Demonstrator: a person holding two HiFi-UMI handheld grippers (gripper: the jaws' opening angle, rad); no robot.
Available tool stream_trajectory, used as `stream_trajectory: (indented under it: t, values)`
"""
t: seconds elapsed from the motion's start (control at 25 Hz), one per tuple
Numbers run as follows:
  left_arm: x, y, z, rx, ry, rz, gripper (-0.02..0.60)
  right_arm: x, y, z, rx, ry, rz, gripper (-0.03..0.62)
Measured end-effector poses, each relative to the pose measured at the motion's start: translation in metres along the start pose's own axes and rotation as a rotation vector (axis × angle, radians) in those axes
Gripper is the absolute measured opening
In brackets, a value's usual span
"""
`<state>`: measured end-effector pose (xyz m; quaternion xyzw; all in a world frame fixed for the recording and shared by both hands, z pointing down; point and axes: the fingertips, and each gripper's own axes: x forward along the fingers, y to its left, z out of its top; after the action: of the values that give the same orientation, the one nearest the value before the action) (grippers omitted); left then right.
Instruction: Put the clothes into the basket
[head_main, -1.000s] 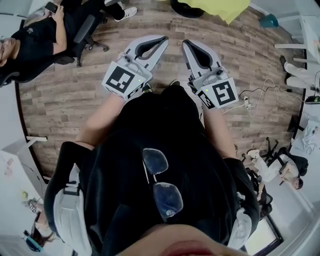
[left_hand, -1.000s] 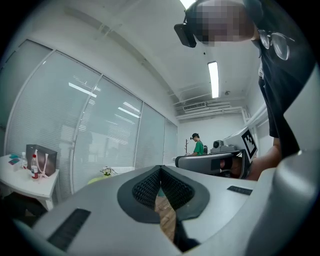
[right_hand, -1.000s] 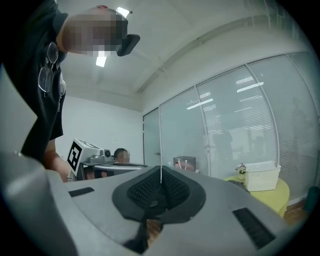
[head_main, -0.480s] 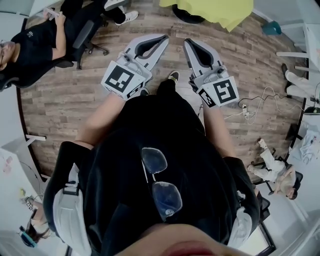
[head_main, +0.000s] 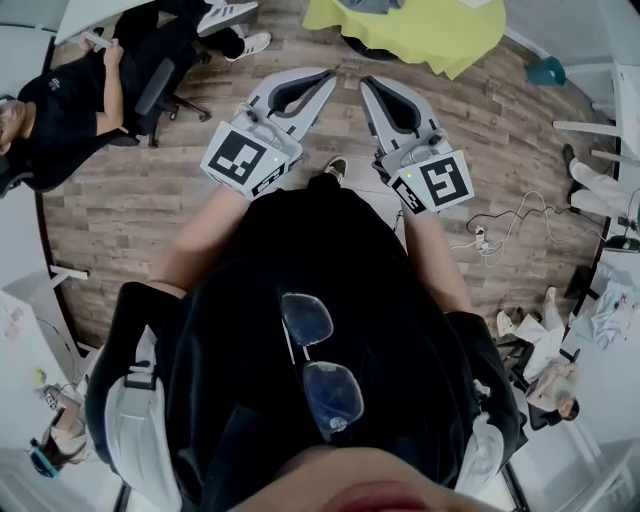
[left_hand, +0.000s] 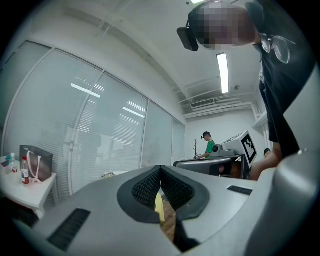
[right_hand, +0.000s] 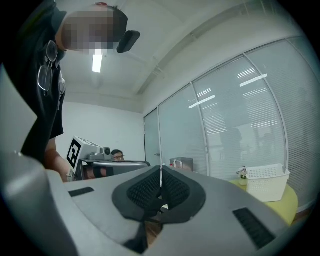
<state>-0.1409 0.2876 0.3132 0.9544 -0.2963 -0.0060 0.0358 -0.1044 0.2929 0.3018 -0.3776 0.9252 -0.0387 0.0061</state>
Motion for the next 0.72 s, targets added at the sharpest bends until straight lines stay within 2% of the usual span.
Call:
stream_trajectory:
  t: [0.4, 0.72]
  values:
    - [0.068, 0.002, -0.003, 0.009, 0.027, 0.035, 0.009, -0.008, -0.063, 0.002, 0.006, -0.005, 0.046, 0.026]
    - [0.099, 0.027, -0.005, 0.01, 0.045, 0.053, 0.009, 0.012, -0.101, -0.001, 0.017, 0.004, 0.066, 0.025]
